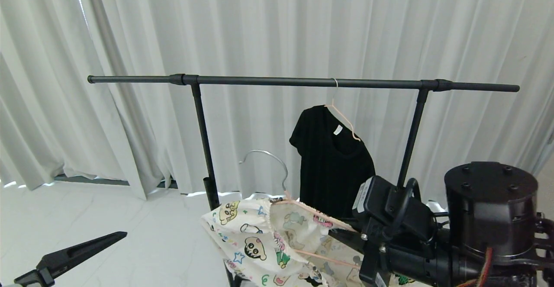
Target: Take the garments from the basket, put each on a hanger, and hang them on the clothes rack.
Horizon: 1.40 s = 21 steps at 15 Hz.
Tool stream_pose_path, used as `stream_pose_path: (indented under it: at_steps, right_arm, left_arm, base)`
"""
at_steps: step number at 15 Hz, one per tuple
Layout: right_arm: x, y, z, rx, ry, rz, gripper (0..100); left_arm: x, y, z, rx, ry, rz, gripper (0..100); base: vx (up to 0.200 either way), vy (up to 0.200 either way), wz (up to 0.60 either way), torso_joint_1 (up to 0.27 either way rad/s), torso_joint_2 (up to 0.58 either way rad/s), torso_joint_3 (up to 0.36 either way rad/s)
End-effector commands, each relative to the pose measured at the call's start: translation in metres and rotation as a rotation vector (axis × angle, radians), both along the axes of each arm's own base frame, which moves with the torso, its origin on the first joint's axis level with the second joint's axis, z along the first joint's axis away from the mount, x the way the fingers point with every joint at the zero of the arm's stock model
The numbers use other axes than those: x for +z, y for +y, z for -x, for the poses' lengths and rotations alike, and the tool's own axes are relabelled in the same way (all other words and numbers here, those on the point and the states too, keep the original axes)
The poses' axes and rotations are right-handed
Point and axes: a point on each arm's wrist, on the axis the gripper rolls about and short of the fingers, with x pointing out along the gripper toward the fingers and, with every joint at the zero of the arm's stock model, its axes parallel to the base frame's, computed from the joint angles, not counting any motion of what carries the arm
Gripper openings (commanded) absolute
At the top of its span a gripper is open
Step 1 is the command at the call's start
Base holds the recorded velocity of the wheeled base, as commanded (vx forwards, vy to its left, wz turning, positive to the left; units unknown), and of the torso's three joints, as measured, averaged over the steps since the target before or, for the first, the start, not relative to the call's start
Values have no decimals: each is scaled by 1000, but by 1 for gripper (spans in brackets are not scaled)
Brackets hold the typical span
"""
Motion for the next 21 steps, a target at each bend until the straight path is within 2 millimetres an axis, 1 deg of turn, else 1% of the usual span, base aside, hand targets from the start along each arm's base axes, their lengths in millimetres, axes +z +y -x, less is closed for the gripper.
stream_pose_path:
  at_steps: [1,2,3,5,6,7,8,9,12,16,20,21]
  right_arm:
    - [14,-10,6,6,-29,-47,0]
    - [17,-13,9,19,-33,-61,0]
    - [22,-16,11,45,-43,-82,0]
    - [28,-20,16,85,-56,-104,0]
    - [34,-22,21,118,-63,-126,0]
    - [36,-23,26,136,-67,-135,0]
    - [35,-23,28,144,-66,-135,0]
    - [33,-25,38,178,-64,-133,0]
    - [31,-30,55,249,-86,-125,0]
    - [33,-32,57,248,-98,-132,0]
    - [34,-33,58,250,-100,-134,0]
    - [34,-33,58,250,-101,-134,0]
  left_arm:
    - [-21,21,2,149,23,-4,100]
    - [-30,23,2,170,68,11,100]
    - [-34,24,2,171,104,37,100]
    - [-34,21,-1,181,144,53,100]
    - [-34,20,-7,233,179,70,100]
    - [-33,18,-10,247,201,96,100]
    - [-31,17,-10,243,204,113,100]
    - [-27,16,-12,228,214,149,100]
    - [-29,16,-12,230,223,148,100]
    - [-35,19,-8,206,237,139,100]
    - [-34,19,-8,206,235,148,100]
    - [-34,19,-8,206,235,148,0]
  base:
    - [0,0,0,0,0,0]
    - [0,0,0,0,0,0]
    - [0,0,0,0,0,0]
    - [0,0,0,0,0,0]
    - [0,0,0,0,0,0]
    - [0,0,0,0,0,0]
    - [0,0,0,0,0,0]
    - [0,0,0,0,0,0]
    - [0,0,0,0,0,0]
    - [0,0,0,0,0,0]
    - [0,0,0,0,0,0]
    - [0,0,0,0,0,0]
